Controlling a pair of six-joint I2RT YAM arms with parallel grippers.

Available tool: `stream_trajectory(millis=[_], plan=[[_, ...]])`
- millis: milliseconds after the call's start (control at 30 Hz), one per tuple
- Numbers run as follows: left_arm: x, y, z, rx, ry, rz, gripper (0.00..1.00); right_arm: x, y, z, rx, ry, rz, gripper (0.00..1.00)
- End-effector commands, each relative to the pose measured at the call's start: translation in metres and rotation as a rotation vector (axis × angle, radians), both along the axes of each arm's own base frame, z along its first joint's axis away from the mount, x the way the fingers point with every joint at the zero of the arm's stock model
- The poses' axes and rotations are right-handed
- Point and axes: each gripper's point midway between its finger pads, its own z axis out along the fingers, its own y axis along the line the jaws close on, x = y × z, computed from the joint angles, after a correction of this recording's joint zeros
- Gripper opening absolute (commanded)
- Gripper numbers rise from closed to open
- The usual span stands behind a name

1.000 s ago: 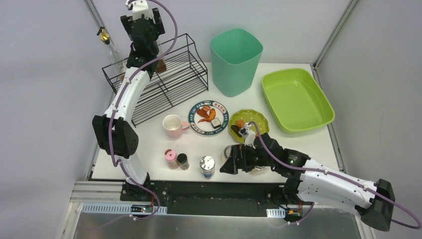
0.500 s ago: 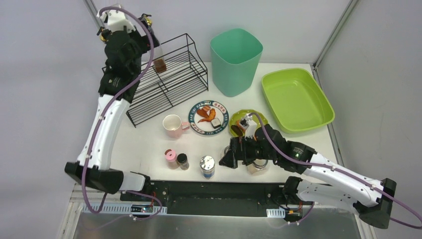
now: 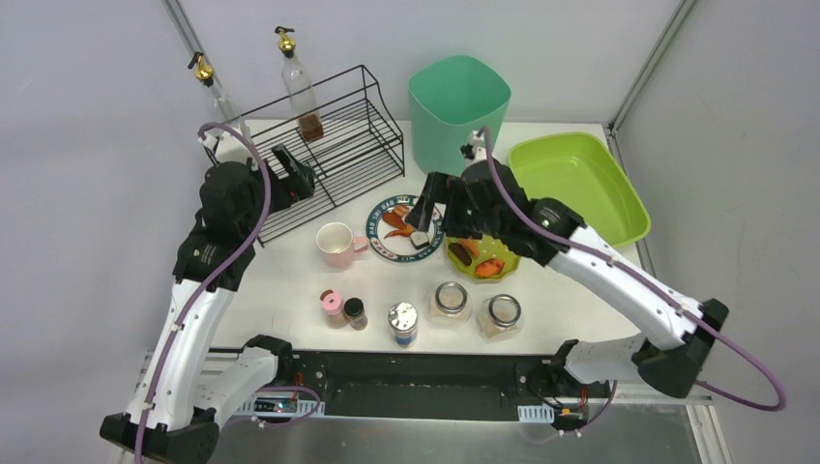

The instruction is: Clear the kitchen counter

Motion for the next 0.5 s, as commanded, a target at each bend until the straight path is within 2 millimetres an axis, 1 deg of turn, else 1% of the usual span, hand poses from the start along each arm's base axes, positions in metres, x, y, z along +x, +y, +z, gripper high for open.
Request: stream_trajectory(millis=[0,133,167,267,333,400,467], plan=[[-0.026,-0.012,-0.036,-0.067,0.076,-0.066,0.88,0.054,0.003,0.004,0.037,0.044,-0.169,0.99],[-0.039,-0.021,-0.062,-0.083,0.132,-0.124,0.88,0.102,0.015,0.004,0.135,0.074,-0.259,0.99],[-0.043,-0.028,-0.07,-0.091,0.153,-0.162,0.88,0.113,0.019,0.005,0.163,0.078,-0.274,0.97],[-0.05,-0.039,-0.09,-0.087,0.204,-0.237,0.88,0.147,0.03,0.003,0.228,0.094,-0.309,0.94],[-0.056,-0.043,-0.099,-0.085,0.23,-0.274,0.88,0.167,0.041,0.001,0.273,0.112,-0.322,0.91],[-0.062,-0.048,-0.103,-0.086,0.236,-0.31,0.88,0.187,0.054,-0.003,0.303,0.118,-0.328,0.87],[-0.068,-0.05,-0.108,-0.087,0.242,-0.336,0.88,0.199,0.072,-0.007,0.332,0.136,-0.303,0.82]])
